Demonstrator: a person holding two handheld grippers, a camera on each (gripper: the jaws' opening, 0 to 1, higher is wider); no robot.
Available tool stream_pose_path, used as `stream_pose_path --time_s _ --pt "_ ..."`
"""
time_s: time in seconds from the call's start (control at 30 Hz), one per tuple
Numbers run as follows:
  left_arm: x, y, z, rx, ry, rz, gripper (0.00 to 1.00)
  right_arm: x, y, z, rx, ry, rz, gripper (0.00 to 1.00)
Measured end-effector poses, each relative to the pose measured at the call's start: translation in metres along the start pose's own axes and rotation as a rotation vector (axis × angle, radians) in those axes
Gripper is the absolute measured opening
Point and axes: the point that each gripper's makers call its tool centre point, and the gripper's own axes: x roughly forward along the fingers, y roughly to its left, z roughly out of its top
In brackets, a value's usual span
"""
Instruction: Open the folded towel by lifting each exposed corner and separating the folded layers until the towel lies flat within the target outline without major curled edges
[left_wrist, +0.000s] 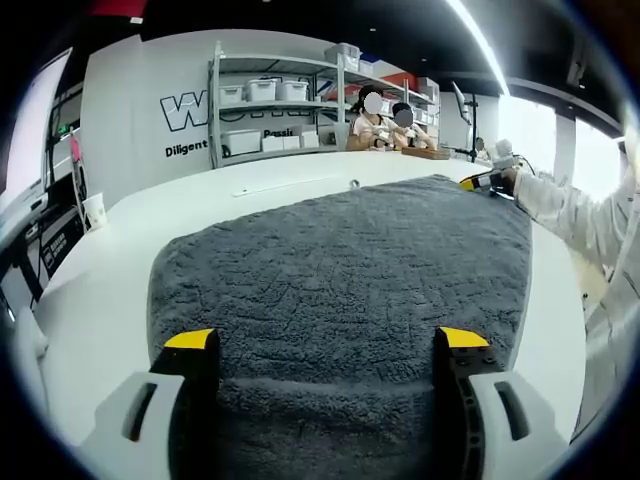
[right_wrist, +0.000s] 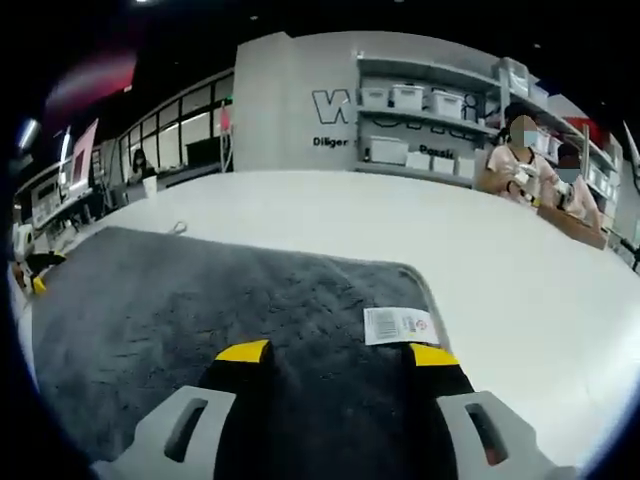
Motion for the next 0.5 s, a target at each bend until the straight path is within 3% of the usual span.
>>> stream_pose_path --time_s 0.13,0.33,0.5 --pt "0.0 0.0 0.0 0.0 -0.002 0.0 0.88 -0.003 0.005 0.001 -0.015 0.01 0.008 0.47" --pt "0.0 -0.001 0.0 0.0 -0.001 0.001 0.88 -0.003 0.011 0.017 -0.036 -0.028 0.034 0.47" --pt "0.0 -0.001 0.001 0.0 -0.007 0.001 0.88 0.009 0.0 0.035 0.022 -0.074 -0.002 0.44"
